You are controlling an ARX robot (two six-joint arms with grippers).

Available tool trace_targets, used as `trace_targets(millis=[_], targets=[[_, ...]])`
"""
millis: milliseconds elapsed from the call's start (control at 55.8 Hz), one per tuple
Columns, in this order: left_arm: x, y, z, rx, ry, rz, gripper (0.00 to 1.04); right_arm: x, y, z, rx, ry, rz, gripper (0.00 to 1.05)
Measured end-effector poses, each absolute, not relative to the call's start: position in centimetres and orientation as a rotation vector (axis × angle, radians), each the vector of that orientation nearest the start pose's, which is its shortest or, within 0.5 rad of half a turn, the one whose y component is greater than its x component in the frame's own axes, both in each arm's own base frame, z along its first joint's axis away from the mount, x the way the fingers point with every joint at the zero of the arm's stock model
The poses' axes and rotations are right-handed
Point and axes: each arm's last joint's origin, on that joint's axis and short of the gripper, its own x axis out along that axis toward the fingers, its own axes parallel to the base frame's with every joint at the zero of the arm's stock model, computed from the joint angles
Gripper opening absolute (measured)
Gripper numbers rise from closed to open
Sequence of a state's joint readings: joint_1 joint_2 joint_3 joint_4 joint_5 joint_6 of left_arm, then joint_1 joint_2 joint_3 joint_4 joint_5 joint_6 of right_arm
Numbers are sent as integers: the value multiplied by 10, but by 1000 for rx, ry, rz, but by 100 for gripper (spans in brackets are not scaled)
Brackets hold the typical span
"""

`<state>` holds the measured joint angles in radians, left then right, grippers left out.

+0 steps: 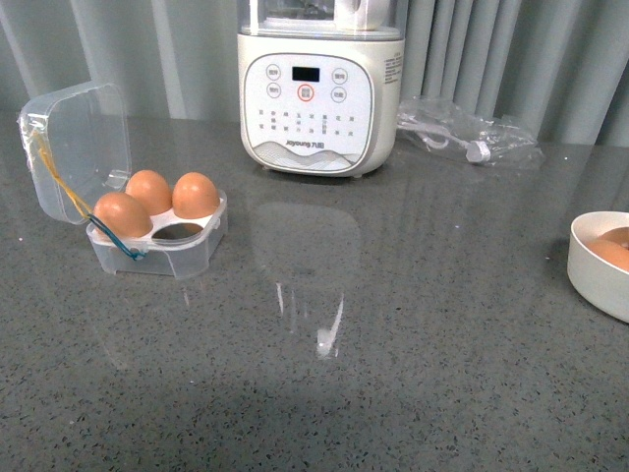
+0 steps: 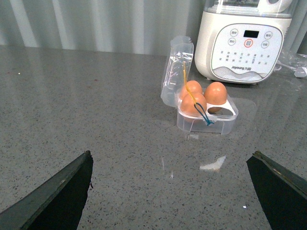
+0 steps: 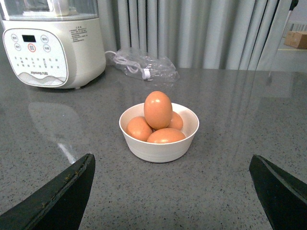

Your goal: Put egg into box

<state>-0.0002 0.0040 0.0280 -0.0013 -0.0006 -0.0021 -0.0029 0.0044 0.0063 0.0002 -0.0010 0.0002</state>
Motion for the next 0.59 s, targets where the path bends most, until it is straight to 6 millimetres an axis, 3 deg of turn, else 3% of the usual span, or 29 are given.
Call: trace_targets(millis=[376,591], targets=[[96,0,173,-2,-23,0,98,98,0,166,10,-8,-2,97],[96,0,173,-2,-23,0,98,116,1,193,48,-112,36,97]])
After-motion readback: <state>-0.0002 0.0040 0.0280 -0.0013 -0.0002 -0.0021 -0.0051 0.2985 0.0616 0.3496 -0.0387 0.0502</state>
